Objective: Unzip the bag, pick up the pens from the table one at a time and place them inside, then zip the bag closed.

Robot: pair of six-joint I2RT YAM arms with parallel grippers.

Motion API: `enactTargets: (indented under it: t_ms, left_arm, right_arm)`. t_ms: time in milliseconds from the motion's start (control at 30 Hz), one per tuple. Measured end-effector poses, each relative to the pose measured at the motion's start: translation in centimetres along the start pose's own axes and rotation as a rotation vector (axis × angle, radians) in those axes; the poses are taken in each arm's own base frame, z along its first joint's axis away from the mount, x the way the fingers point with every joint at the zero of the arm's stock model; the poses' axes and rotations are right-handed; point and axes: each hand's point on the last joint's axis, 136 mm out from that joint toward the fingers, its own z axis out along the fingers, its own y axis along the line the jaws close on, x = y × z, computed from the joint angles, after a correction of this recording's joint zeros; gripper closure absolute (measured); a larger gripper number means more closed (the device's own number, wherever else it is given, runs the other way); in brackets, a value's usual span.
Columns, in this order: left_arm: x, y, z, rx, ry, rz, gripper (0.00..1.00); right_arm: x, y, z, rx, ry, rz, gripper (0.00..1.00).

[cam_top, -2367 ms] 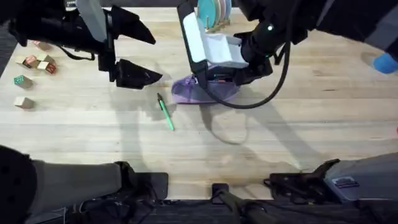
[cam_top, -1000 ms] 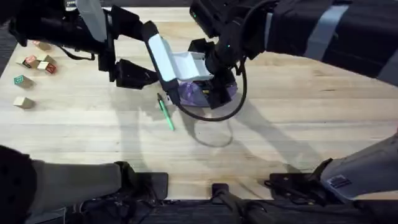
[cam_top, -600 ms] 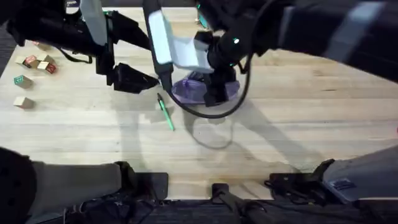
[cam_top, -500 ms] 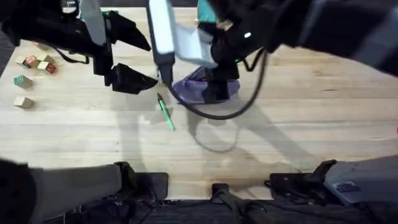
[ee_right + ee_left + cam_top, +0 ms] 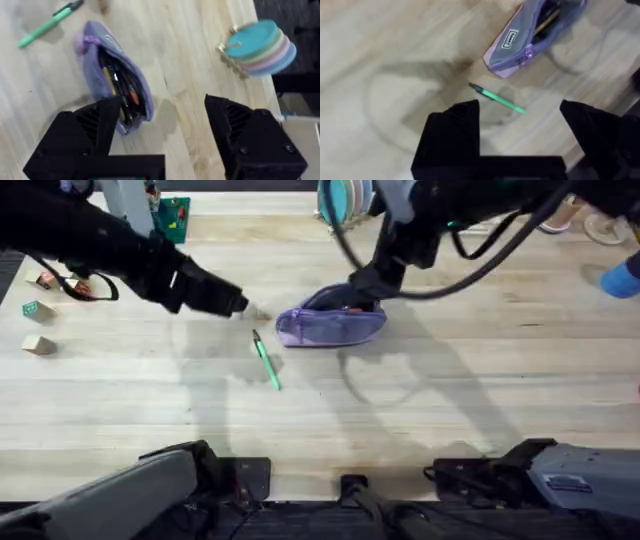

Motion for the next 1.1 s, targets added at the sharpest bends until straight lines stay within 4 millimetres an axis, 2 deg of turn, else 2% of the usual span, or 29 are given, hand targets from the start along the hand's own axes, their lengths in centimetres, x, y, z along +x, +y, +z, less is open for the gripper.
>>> enactTargets:
  t_ms: [167,300,800,967,1100]
  left_arm:
    - [0.6,-0.6,0.1,0.011,0.035,-0.292,0.004]
    - [0.7,-0.7,0.2,0.009,0.04,-0.425,0.006]
    - [0.4,-0.1,0.2,-0.018,0.027,-0.561,0.004]
    - [1.8,1.1,0.1,-0.129,0.086,-0.709,0.005]
    - [2.4,1.2,0.6,-0.221,0.144,-0.74,0.005]
  right_arm:
    - [1.0,-1.5,-0.7,0.035,0.006,0.063,0.006]
    - [1.2,-1.7,-0.7,0.039,0.008,0.073,0.006]
    - [1.2,-1.7,-0.7,0.038,0.009,0.076,0.005]
    - [1.2,-1.7,-0.7,0.038,0.009,0.076,0.005]
    - [1.2,-1.7,-0.7,0.039,0.008,0.076,0.005]
